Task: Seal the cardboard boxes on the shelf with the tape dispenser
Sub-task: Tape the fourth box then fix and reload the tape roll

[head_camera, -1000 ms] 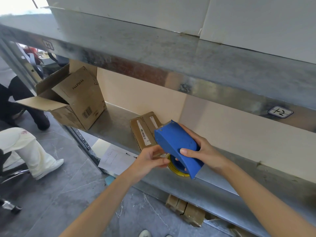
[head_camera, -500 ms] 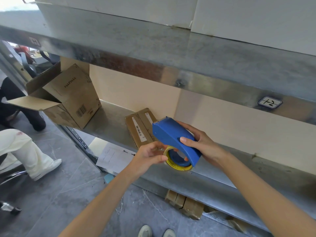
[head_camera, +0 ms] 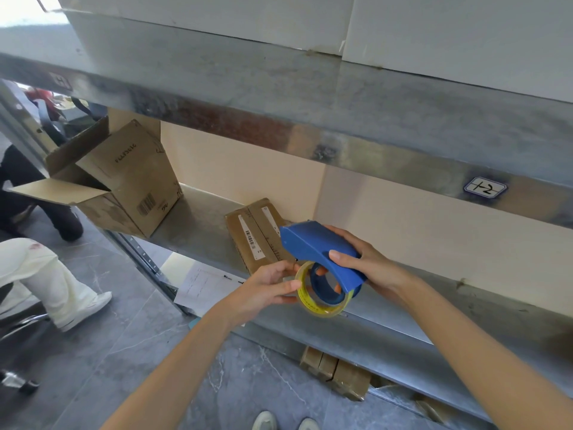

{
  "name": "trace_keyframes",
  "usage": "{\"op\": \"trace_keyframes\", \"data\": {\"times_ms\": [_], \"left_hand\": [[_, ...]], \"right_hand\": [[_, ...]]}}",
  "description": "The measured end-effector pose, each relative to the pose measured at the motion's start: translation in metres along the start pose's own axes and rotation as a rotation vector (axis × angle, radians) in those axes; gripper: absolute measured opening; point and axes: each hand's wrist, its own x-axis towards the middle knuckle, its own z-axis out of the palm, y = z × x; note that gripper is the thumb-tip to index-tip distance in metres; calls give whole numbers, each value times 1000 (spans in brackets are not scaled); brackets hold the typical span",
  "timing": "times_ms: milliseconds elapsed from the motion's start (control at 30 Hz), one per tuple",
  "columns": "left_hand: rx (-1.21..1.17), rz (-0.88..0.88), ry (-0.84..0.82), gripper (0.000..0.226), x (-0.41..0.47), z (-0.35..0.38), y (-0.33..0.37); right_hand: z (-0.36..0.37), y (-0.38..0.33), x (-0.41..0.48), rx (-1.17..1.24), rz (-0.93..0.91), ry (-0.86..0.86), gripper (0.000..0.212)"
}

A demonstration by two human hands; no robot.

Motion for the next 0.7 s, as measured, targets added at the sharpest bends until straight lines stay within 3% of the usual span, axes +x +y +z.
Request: {"op": "trace_keyframes", "data": {"times_ms": [200, 467, 567, 700], "left_hand": [[9, 3, -8, 24, -3, 2, -3], [133, 115, 83, 26, -6, -3, 8], [163, 153, 167, 29, -6, -15, 8], [186, 219, 306, 33, -7, -26, 11]], "right_hand": [[-1, 1, 4, -30, 18, 84, 64], [-17, 12, 15, 172, -48, 348, 71], [-29, 20, 15, 19, -55, 429, 74], [-45, 47, 20, -426, -123, 400, 85]]}}
